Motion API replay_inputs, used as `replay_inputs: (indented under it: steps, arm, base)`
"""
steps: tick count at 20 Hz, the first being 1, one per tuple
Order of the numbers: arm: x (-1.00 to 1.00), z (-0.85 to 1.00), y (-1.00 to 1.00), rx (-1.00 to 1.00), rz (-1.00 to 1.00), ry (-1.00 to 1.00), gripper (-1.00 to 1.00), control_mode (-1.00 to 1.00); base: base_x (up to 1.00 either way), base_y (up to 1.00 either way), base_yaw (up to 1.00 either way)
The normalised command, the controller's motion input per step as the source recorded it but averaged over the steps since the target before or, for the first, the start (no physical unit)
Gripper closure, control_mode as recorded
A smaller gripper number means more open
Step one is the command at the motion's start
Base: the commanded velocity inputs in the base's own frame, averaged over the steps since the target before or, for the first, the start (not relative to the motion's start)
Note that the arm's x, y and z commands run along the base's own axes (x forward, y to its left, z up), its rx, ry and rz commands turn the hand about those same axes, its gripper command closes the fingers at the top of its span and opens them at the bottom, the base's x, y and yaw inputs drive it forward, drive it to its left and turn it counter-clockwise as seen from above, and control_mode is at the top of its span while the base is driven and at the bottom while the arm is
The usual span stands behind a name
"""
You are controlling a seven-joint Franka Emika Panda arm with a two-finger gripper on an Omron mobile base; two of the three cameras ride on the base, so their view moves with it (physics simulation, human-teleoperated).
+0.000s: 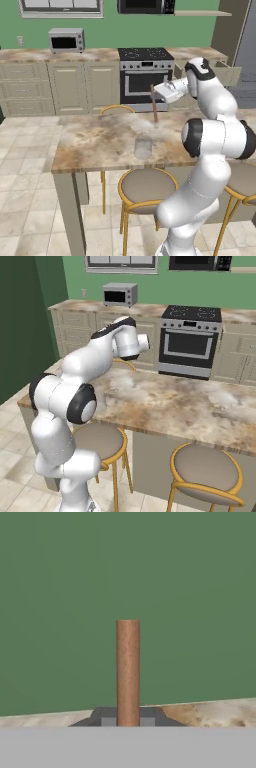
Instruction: Take a straw from the drawer in front and place it inside the glass cup on the dining counter.
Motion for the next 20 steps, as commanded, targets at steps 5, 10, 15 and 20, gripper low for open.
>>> replay_inputs:
  steps: [5, 10, 15, 20]
  arm:
    - [0.22, -0.18, -0.01, 0.11, 0.12, 0.01, 1.0, -1.0]
    - [0.0, -0.14, -0.28, 0.18, 0.26, 0.0, 1.0, -1.0]
    - [0.0, -0.05, -0.18, 0.18, 0.27, -0.01, 1.0, -1.0]
    - [-0.02, 0.0, -0.04, 0.16, 0.23, -0.04, 1.0, -1.0]
  base:
    - [0.0, 0.0, 0.0]
    - [0.0, 0.0, 0.0]
    - [0.0, 0.0, 0.0]
    - [0.0, 0.0, 0.0]
